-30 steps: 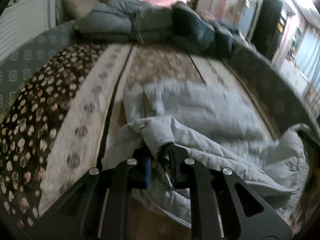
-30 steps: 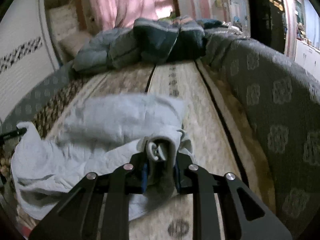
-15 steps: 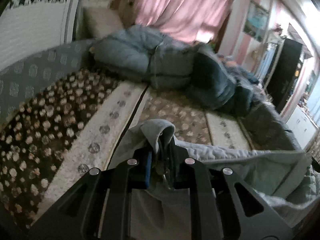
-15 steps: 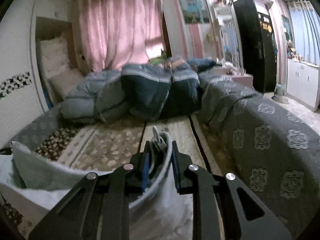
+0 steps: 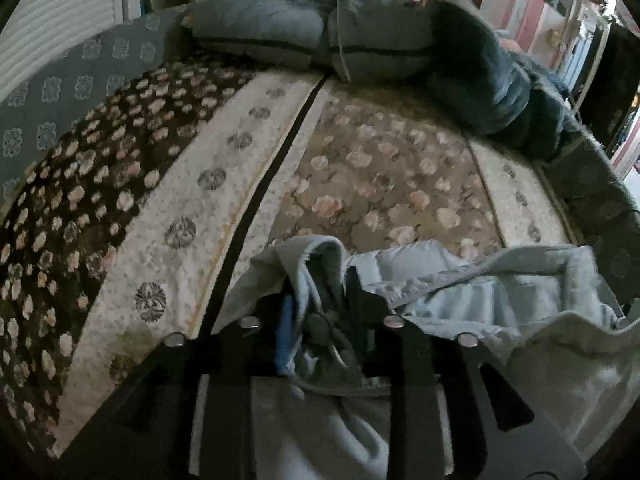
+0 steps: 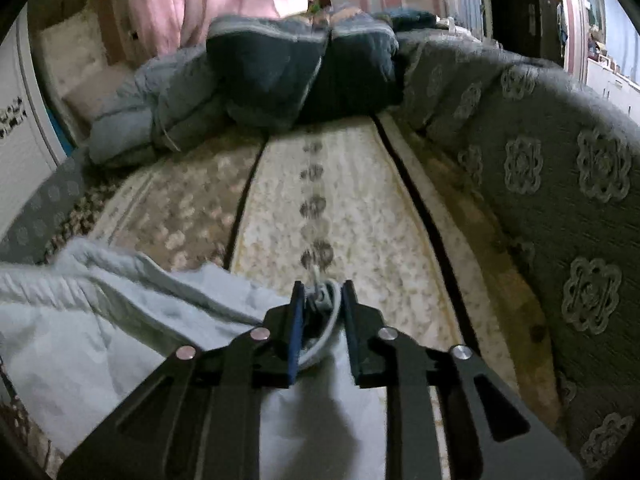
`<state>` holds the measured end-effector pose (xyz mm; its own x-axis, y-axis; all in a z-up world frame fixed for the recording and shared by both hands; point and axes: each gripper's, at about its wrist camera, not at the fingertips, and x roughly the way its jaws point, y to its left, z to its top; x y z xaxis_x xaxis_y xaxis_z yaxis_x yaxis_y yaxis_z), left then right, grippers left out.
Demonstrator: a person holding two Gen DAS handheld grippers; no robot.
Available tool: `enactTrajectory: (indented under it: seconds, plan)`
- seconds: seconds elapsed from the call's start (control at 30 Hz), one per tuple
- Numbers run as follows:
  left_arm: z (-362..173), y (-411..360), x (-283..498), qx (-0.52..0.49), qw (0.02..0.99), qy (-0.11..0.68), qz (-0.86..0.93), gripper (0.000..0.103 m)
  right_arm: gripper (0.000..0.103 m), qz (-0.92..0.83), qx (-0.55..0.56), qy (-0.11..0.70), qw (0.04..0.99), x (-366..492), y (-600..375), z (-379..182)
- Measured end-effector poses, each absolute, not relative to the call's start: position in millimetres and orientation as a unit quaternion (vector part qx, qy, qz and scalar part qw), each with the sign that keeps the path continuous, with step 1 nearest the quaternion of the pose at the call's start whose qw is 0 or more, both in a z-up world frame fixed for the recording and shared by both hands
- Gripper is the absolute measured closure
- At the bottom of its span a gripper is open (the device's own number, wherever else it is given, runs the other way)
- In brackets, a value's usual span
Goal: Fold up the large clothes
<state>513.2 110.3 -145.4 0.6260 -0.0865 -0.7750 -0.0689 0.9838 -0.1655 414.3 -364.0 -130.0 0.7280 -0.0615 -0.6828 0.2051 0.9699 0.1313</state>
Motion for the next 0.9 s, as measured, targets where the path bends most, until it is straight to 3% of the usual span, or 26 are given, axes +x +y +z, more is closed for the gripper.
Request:
enactTrajectory:
  seconds: [0.03, 0.07, 0.1, 0.13, 0.3, 0.43, 0.7, 0.9]
  plan:
    - [-140, 106, 506, -0.089, 0.902, 0.423, -0.012, 0.043, 0.070, -0.070, 0.104, 0.353, 0.927, 411, -362, -123]
    - [-130, 103, 497, -0.090, 0.908, 0.409, -0.019, 0.032, 0.047, -0.064, 0.107, 0.346, 0.930, 408, -361, -117]
    - [-121, 101, 486, -0.085, 0.914, 0.397, -0.019, 0.023, 0.037, -0.055, 0.108, 0.335, 0.934, 403, -359, -111]
    - [-113, 96, 479, -0.074, 0.918, 0.388, -0.022, 0.022, 0.031, -0.052, 0.098, 0.325, 0.939, 397, -354, -104]
    - [-89, 73, 447, -0.011, 0.932, 0.362, -0.024, 0.018, 0.028, -0.054, 0.051, 0.325, 0.943, 375, -341, -91]
    - [-83, 78, 416, 0.009, 0.942, 0.335, -0.021, 0.004, 0.012, -0.038, 0.042, 0.322, 0.945, 349, -344, -96]
    - [-155, 123, 401, 0.007, 0.917, 0.394, -0.067, 0.003, 0.010, -0.020, 0.044, 0.396, 0.917, 331, -365, -161]
    - [-180, 117, 423, -0.005, 0.904, 0.410, -0.118, 0.003, 0.010, 0.026, 0.096, 0.410, 0.907, 352, -371, -192]
